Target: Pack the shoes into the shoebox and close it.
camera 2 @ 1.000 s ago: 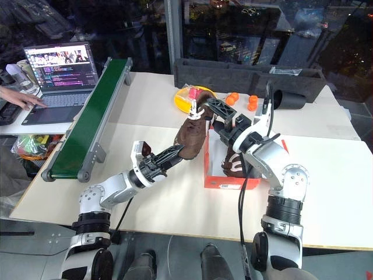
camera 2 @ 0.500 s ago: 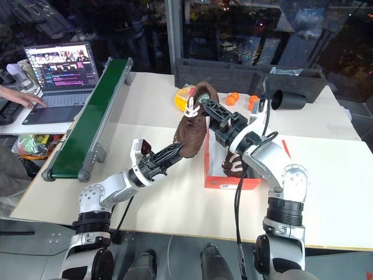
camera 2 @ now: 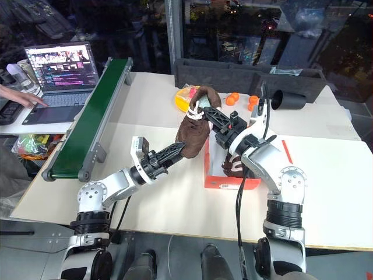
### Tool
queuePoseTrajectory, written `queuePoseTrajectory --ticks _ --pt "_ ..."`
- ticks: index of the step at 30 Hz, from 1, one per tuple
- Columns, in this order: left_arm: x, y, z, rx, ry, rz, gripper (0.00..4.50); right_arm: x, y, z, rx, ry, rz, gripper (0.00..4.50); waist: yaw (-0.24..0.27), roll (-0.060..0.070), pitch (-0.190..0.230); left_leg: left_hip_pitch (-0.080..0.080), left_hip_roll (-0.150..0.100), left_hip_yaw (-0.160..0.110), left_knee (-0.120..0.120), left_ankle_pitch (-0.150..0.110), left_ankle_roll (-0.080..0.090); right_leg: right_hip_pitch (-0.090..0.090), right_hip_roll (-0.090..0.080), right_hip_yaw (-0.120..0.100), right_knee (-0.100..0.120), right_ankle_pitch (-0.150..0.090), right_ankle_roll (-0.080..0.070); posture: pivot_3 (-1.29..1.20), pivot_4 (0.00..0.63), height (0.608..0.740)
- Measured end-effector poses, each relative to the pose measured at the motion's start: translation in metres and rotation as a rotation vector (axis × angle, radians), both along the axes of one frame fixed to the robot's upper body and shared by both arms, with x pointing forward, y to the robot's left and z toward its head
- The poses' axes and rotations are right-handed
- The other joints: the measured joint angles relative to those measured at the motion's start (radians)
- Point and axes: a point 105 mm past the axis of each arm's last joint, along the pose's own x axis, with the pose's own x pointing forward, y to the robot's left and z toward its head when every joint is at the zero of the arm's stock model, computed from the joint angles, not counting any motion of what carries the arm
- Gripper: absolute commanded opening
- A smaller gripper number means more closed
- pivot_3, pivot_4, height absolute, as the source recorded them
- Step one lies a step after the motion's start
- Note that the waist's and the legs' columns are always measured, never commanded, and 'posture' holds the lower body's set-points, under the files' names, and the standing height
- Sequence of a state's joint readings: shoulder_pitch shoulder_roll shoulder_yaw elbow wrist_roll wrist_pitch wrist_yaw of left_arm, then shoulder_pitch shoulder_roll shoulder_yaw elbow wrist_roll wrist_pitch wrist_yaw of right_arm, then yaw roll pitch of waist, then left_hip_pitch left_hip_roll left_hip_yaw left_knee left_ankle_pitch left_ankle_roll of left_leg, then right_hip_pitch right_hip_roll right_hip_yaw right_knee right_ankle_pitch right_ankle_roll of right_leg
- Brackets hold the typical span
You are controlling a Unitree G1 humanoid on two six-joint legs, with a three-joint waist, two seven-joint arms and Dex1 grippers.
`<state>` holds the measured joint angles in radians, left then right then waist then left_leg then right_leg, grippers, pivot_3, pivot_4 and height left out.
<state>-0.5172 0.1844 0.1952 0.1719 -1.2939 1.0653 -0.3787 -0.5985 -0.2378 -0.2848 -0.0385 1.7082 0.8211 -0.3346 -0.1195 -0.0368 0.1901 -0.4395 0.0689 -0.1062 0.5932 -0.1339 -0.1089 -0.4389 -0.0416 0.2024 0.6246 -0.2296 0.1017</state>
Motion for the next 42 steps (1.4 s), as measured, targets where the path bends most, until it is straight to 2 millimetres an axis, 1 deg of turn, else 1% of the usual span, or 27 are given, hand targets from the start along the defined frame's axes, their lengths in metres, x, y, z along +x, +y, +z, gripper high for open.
queuePoseTrajectory --ticks 3,5,6,7,9,10,12,14,17,19,23,25,27,29,32,36,38,42 --pt "0.001 0.003 -0.001 0.078 -0.067 0.017 3.52 0.005 -0.006 0.000 0.008 0.007 -0.045 1.47 0.000 0.000 0.000 0.000 0.000 0.000 0.000 0.000 0.000 0.000 0.000 0.000 0.000 0.000 0.000 0.00 0.150 0.740" --pt "0.001 0.009 -0.002 0.170 -0.136 0.035 3.52 0.012 -0.017 0.006 0.027 0.003 -0.098 1.47 0.000 0.000 0.000 0.000 0.000 0.000 0.000 0.000 0.000 0.000 0.000 0.000 0.000 0.000 0.000 0.00 0.150 0.740" --pt "0.000 0.011 -0.005 0.203 -0.151 0.036 3.52 0.014 -0.024 0.014 0.043 -0.014 -0.125 1.47 0.000 0.001 0.001 0.000 0.000 0.000 0.000 0.000 0.000 0.000 0.000 0.000 0.000 0.000 0.001 0.00 0.150 0.740" --pt "-0.001 0.014 -0.008 0.225 -0.159 0.042 3.52 0.016 -0.034 0.026 0.057 -0.045 -0.161 1.47 0.000 0.001 0.001 0.000 0.000 0.000 0.000 0.000 0.000 0.000 0.000 0.000 0.000 0.000 0.001 0.00 0.150 0.740" --pt "-0.002 0.021 -0.015 0.295 -0.188 0.047 3.52 0.017 -0.047 0.044 0.065 -0.092 -0.201 1.47 0.000 0.001 0.001 0.000 0.000 0.000 -0.001 0.000 0.000 0.000 0.000 0.000 0.000 0.000 0.001 0.00 0.150 0.740" --pt "-0.002 0.024 -0.018 0.340 -0.213 0.050 3.52 0.017 -0.051 0.050 0.062 -0.105 -0.214 1.47 -0.001 0.001 0.001 0.000 0.000 0.000 -0.002 0.000 0.000 0.000 0.000 0.000 0.000 0.000 0.000 0.00 0.150 0.740" --pt "-0.002 0.029 -0.021 0.414 -0.267 0.051 3.52 0.020 -0.057 0.054 0.026 -0.108 -0.234 1.47 -0.002 0.001 0.001 0.000 0.000 0.000 -0.002 0.000 0.000 0.000 0.000 0.000 0.000 0.000 0.000 0.00 0.150 0.740" --pt "-0.001 0.036 -0.023 0.514 -0.351 0.058 3.52 0.024 -0.058 0.048 -0.068 -0.085 -0.239 1.47 -0.002 0.001 0.001 0.000 0.000 0.000 -0.002 0.000 0.000 0.000 0.000 0.000 0.000 0.000 -0.001 0.00 0.150 0.740" --pt "-0.002 0.050 -0.030 0.748 -0.559 0.034 3.52 0.029 -0.049 0.029 -0.230 -0.012 -0.196 1.47 -0.005 0.001 0.001 0.000 0.000 0.000 -0.002 0.000 0.000 -0.001 0.000 0.001 0.000 0.000 -0.001 0.00 0.150 0.740" --pt "-0.005 0.052 -0.034 0.847 -0.684 -0.017 3.52 0.032 -0.042 0.014 -0.318 0.047 -0.155 1.47 -0.002 0.001 0.001 0.000 0.000 0.000 -0.002 0.000 0.000 -0.001 0.000 0.001 0.000 -0.001 -0.002 0.00 0.150 0.740" --pt "-0.009 0.051 -0.031 0.898 -0.833 -0.068 3.52 0.036 -0.037 -0.005 -0.438 0.140 -0.109 1.47 0.005 0.001 0.001 -0.001 0.000 0.000 -0.002 0.000 0.001 -0.002 0.000 0.001 0.000 -0.001 -0.001 0.00 0.150 0.740" --pt "-0.010 0.050 -0.030 0.908 -0.867 -0.085 3.52 0.037 -0.046 -0.014 -0.498 0.185 -0.122 1.47 0.011 0.001 0.001 -0.002 0.000 0.000 -0.002 0.000 0.001 -0.002 0.000 0.001 0.000 -0.001 -0.001 0.00 0.150 0.740" --pt "-0.012 0.050 -0.032 0.908 -0.871 -0.092 3.52 0.040 -0.049 -0.016 -0.531 0.212 -0.122 1.47 0.010 0.002 0.001 -0.002 0.000 0.000 -0.002 0.000 0.001 -0.002 0.000 0.001 0.000 -0.001 -0.001 0.00 0.150 0.740" --pt "-0.014 0.048 -0.037 0.898 -0.860 -0.096 3.52 0.041 -0.050 -0.014 -0.543 0.219 -0.117 1.47 0.007 0.002 0.001 -0.002 0.000 0.000 -0.002 0.000 0.001 -0.002 0.000 0.001 0.000 0.000 0.001 0.00 0.150 0.740" --pt "-0.019 0.045 -0.045 0.904 -0.845 -0.108 3.52 0.044 -0.053 -0.004 -0.547 0.214 -0.117 1.47 0.002 0.002 0.001 -0.002 0.000 0.000 -0.002 0.000 0.001 -0.002 0.000 0.001 0.001 0.001 0.002 0.00 0.150 0.740" --pt "-0.019 0.042 -0.045 0.911 -0.855 -0.102 3.52 0.041 -0.056 0.001 -0.583 0.219 -0.099 1.47 0.000 0.002 0.001 -0.002 0.000 0.000 -0.002 0.001 0.002 -0.002 0.000 0.001 0.001 0.001 0.002 0.00 0.150 0.740" --pt "-0.017 0.042 -0.047 0.927 -0.857 -0.094 3.52 0.041 -0.058 -0.006 -0.605 0.253 -0.095 1.47 0.000 0.002 0.001 -0.002 0.000 0.000 -0.002 0.001 0.002 -0.002 0.000 0.001 0.001 0.001 0.002 0.00 0.150 0.740" --pt "-0.020 0.040 -0.050 0.924 -0.852 -0.089 3.52 0.040 -0.069 -0.036 -0.657 0.362 -0.107 1.47 0.000 0.002 0.001 -0.002 0.000 0.000 -0.002 0.001 0.002 -0.002 0.000 0.001 0.001 0.002 0.003 0.00 0.150 0.740"
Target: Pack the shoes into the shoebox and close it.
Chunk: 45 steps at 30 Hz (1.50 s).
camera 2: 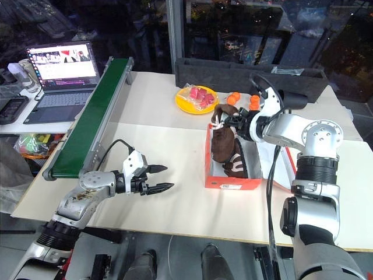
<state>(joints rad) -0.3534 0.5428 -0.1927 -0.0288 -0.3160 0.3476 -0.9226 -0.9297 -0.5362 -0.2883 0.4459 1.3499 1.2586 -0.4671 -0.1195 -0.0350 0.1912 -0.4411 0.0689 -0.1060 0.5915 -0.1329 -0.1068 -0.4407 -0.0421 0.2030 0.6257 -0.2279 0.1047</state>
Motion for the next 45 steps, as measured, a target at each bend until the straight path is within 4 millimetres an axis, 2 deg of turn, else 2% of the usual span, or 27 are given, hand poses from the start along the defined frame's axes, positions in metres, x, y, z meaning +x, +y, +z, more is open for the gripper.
queuePoseTrajectory --ticks 3,6,17,20,23,27,29,30,35,37,42,44,45 --pt "-0.003 -0.002 0.000 -0.006 -0.001 0.000 3.52 0.001 -0.008 -0.017 -0.037 0.057 -0.032 1.47 -0.002 0.000 0.000 0.000 0.000 0.000 0.000 0.000 0.000 0.000 0.000 0.000 0.001 0.001 0.002 0.00 0.150 0.740" --pt "-0.005 -0.006 0.003 -0.012 -0.014 -0.004 3.52 0.003 -0.009 -0.024 -0.045 0.073 -0.033 1.47 -0.004 0.000 0.000 0.001 0.000 0.000 0.000 0.000 0.000 0.001 0.000 0.000 0.001 0.001 0.003 0.00 0.150 0.740" --pt "-0.008 -0.008 -0.003 -0.006 -0.001 0.013 3.52 0.019 0.021 -0.049 -0.226 0.101 0.046 1.47 -0.001 0.000 -0.001 0.002 0.000 0.000 0.001 0.000 0.000 0.003 0.000 -0.001 0.001 0.002 0.004 0.00 0.150 0.740" --pt "-0.008 -0.010 -0.004 -0.008 -0.002 0.014 3.52 0.024 0.025 -0.058 -0.238 0.115 0.045 1.47 -0.003 -0.004 -0.004 0.007 0.000 0.000 0.001 0.000 0.000 0.007 0.000 -0.001 0.001 0.002 0.003 0.00 0.150 0.740" --pt "-0.008 -0.011 -0.005 -0.001 -0.004 0.013 3.58 0.027 0.025 -0.067 -0.234 0.119 0.033 2.36 -0.004 -0.009 -0.010 0.018 0.000 0.000 0.001 0.000 0.000 0.019 0.000 -0.001 -0.001 -0.003 -0.003 0.00 0.150 0.740" --pt "-0.008 -0.012 -0.005 0.000 -0.005 0.012 3.58 0.028 0.024 -0.070 -0.169 0.112 0.005 3.60 -0.003 -0.013 -0.016 0.018 0.000 0.000 0.002 0.000 0.000 0.021 0.000 -0.001 -0.001 -0.003 -0.003 0.00 0.150 0.740" --pt "-0.008 -0.012 -0.005 0.001 -0.002 0.013 3.58 0.030 0.020 -0.066 -0.156 0.098 -0.014 4.32 -0.002 -0.013 -0.016 0.017 0.000 0.000 0.003 0.000 0.000 0.021 0.000 -0.001 -0.001 -0.003 -0.004 0.00 0.150 0.740" --pt "-0.008 -0.012 -0.005 0.001 0.000 0.013 3.58 0.030 0.017 -0.063 -0.165 0.086 -0.027 4.48 -0.001 -0.013 -0.016 0.017 0.000 0.000 0.003 0.000 0.000 0.021 0.000 -0.001 -0.001 -0.003 -0.003 0.00 0.150 0.740" --pt "-0.009 -0.012 -0.005 0.003 0.001 0.006 3.58 0.026 0.002 -0.044 -0.150 0.051 -0.093 4.48 0.000 -0.009 -0.014 0.011 0.000 0.000 0.002 0.000 0.001 0.016 0.000 -0.001 0.000 -0.005 -0.003 0.00 0.150 0.740" --pt "-0.009 -0.012 -0.004 0.005 -0.001 0.003 3.58 0.021 -0.001 -0.026 -0.111 0.012 -0.113 4.48 0.000 -0.005 -0.012 0.009 0.000 0.000 0.000 0.000 0.001 0.013 0.000 -0.001 0.001 -0.003 0.002 0.00 0.150 0.740" --pt "-0.006 -0.015 0.003 0.008 -0.020 -0.020 3.58 -0.001 0.000 0.022 -0.053 -0.141 -0.121 4.48 -0.003 0.000 -0.008 0.009 0.000 0.000 -0.002 -0.001 0.002 0.012 0.000 -0.003 0.004 -0.006 0.002 0.00 0.150 0.740" --pt "-0.005 -0.016 0.006 0.008 -0.029 -0.030 3.58 -0.011 0.001 0.028 -0.045 -0.173 -0.116 3.97 -0.004 0.000 -0.008 0.010 0.000 0.000 -0.002 -0.001 0.002 0.012 0.000 -0.003 0.004 -0.006 0.002 0.00 0.150 0.740" --pt "-0.004 -0.017 0.006 0.009 -0.029 -0.037 3.58 -0.018 0.000 0.027 -0.043 -0.186 -0.117 3.85 -0.003 0.000 -0.009 0.010 0.000 0.000 -0.001 -0.001 0.002 0.012 0.000 -0.003 0.004 -0.006 0.002 0.00 0.150 0.740"
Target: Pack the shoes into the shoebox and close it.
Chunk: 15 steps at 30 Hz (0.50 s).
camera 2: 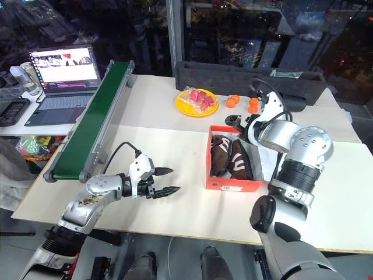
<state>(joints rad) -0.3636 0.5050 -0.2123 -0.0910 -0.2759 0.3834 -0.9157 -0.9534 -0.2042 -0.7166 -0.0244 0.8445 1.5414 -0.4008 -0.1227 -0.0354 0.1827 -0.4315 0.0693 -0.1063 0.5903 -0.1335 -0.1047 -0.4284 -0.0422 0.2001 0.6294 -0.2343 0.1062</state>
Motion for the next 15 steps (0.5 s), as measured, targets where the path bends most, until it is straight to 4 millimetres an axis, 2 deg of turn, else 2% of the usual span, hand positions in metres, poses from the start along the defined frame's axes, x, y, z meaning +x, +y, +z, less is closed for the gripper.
queuePoseTrajectory --ticks 1,4,7,9,10,12,15 --pt "0.001 0.000 0.000 0.001 0.001 -0.005 3.58 -0.009 -0.003 -0.007 -0.010 -0.004 -0.008 3.38 0.001 0.000 0.000 0.000 0.000 0.000 0.000 0.000 0.000 0.001 0.000 0.000 0.000 0.000 0.000 0.00 0.150 0.740" --pt "0.003 0.001 -0.001 0.005 0.008 -0.009 3.58 -0.029 -0.014 -0.030 -0.062 0.018 -0.036 2.60 0.007 0.000 0.000 0.000 0.000 0.000 0.001 0.000 0.000 0.001 -0.001 0.000 -0.001 -0.004 -0.007 0.00 0.150 0.740" --pt "0.006 0.001 -0.002 0.010 0.015 -0.016 3.58 -0.060 -0.039 -0.062 -0.197 0.080 -0.057 1.48 0.007 0.002 0.001 -0.002 -0.001 0.000 0.001 0.000 0.000 0.001 -0.002 0.000 -0.001 -0.006 -0.006 0.00 0.150 0.740" --pt "0.007 0.001 -0.003 0.015 0.018 -0.019 3.58 -0.076 -0.050 -0.071 -0.284 0.104 -0.039 0.91 0.006 0.003 0.001 -0.002 -0.001 0.001 0.001 0.000 0.000 0.001 -0.002 0.000 -0.001 -0.006 -0.006 0.00 0.150 0.740" --pt "0.008 0.000 -0.002 0.017 0.015 -0.022 3.58 -0.083 -0.055 -0.073 -0.325 0.112 -0.029 0.39 0.002 0.003 0.001 -0.001 -0.001 0.001 0.001 0.000 0.000 0.001 -0.002 0.000 0.000 -0.006 -0.006 0.00 0.150 0.740" --pt "0.009 -0.001 0.000 0.019 -0.001 -0.034 3.58 -0.100 -0.066 -0.073 -0.394 0.115 -0.026 0.06 -0.002 0.003 0.001 0.001 -0.001 0.001 0.001 0.000 0.000 0.002 -0.002 0.000 0.000 -0.006 -0.007 0.00 0.150 0.740" --pt "0.010 -0.002 0.000 0.019 0.001 -0.040 3.58 -0.113 -0.069 -0.074 -0.409 0.107 -0.006 0.06 -0.002 0.002 0.002 0.001 -0.001 0.001 0.001 0.000 0.000 0.002 -0.002 0.000 0.000 -0.006 -0.007 0.00 0.150 0.740"
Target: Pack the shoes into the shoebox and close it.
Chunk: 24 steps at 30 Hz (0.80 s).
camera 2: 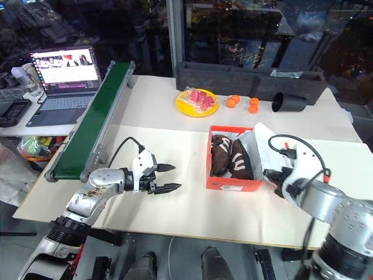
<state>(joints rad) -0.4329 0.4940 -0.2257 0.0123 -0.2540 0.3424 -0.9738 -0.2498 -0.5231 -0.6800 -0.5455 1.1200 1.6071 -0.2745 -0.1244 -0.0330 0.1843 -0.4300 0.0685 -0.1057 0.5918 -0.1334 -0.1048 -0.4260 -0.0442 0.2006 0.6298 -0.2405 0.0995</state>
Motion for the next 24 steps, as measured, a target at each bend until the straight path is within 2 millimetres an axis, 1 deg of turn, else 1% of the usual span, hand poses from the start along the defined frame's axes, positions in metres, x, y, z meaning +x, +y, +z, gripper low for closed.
queuePoseTrajectory --ticks 3,4,6,8,9,12,17,20,24 --pt "0.000 0.001 -0.002 0.007 0.005 -0.005 3.58 -0.011 -0.005 0.004 -0.001 -0.022 -0.001 0.06 0.003 0.000 0.000 0.000 0.000 0.000 0.002 0.000 0.000 0.001 0.000 0.000 -0.001 0.000 0.000 0.00 0.150 0.740" --pt "0.000 0.000 -0.002 0.008 0.005 -0.010 3.58 -0.016 -0.009 0.002 0.001 -0.016 -0.020 0.06 0.004 -0.001 0.000 0.000 0.000 0.000 0.002 0.000 0.000 0.002 0.000 0.000 -0.001 0.000 0.000 0.00 0.150 0.740" --pt "0.001 -0.001 -0.003 0.012 0.007 -0.014 3.58 -0.022 -0.014 -0.009 0.016 0.016 -0.067 0.06 0.007 -0.002 -0.001 -0.001 0.000 0.000 0.001 0.000 0.000 0.001 0.000 0.000 -0.002 0.000 0.000 0.00 0.150 0.740" --pt "0.003 -0.002 -0.003 0.009 0.011 -0.019 3.58 -0.025 -0.015 -0.027 0.119 0.049 -0.151 0.06 0.009 -0.002 -0.001 -0.001 0.000 0.000 0.001 0.000 0.000 0.001 0.000 0.000 -0.002 0.000 0.000 0.00 0.150 0.740" --pt "0.003 -0.004 -0.002 0.007 0.008 -0.025 3.58 -0.023 -0.013 -0.040 0.210 0.066 -0.219 0.06 0.006 -0.002 -0.001 -0.001 0.000 0.000 0.000 0.000 0.000 0.000 0.000 0.000 -0.002 0.000 0.000 0.00 0.150 0.740" --pt "0.004 -0.009 0.001 0.000 0.000 -0.047 3.58 -0.019 -0.014 -0.068 0.373 0.133 -0.396 0.06 0.002 -0.001 0.000 -0.001 0.000 0.000 0.001 0.000 0.000 0.000 0.000 0.000 -0.002 0.000 0.000 0.00 0.150 0.740" --pt "0.004 -0.008 -0.001 0.004 0.010 -0.045 3.58 -0.011 -0.029 -0.075 0.476 0.136 -0.594 0.06 0.002 0.000 0.000 -0.001 0.000 0.000 0.000 0.000 0.000 0.001 0.000 0.000 -0.002 0.000 0.000 0.00 0.150 0.740" --pt "0.004 -0.008 -0.001 0.004 0.009 -0.046 3.58 -0.001 -0.033 -0.081 0.561 0.144 -0.672 0.06 0.001 0.000 0.000 -0.001 0.000 0.000 0.000 0.000 0.000 0.001 0.000 0.000 -0.002 0.000 0.000 0.00 0.150 0.740" --pt "0.004 -0.008 0.000 0.006 0.009 -0.045 3.58 0.012 -0.034 -0.093 0.689 0.176 -0.755 0.06 0.000 0.000 0.000 -0.001 0.000 0.000 0.000 0.000 0.000 0.001 0.000 0.000 -0.002 0.000 0.000 0.00 0.150 0.740"
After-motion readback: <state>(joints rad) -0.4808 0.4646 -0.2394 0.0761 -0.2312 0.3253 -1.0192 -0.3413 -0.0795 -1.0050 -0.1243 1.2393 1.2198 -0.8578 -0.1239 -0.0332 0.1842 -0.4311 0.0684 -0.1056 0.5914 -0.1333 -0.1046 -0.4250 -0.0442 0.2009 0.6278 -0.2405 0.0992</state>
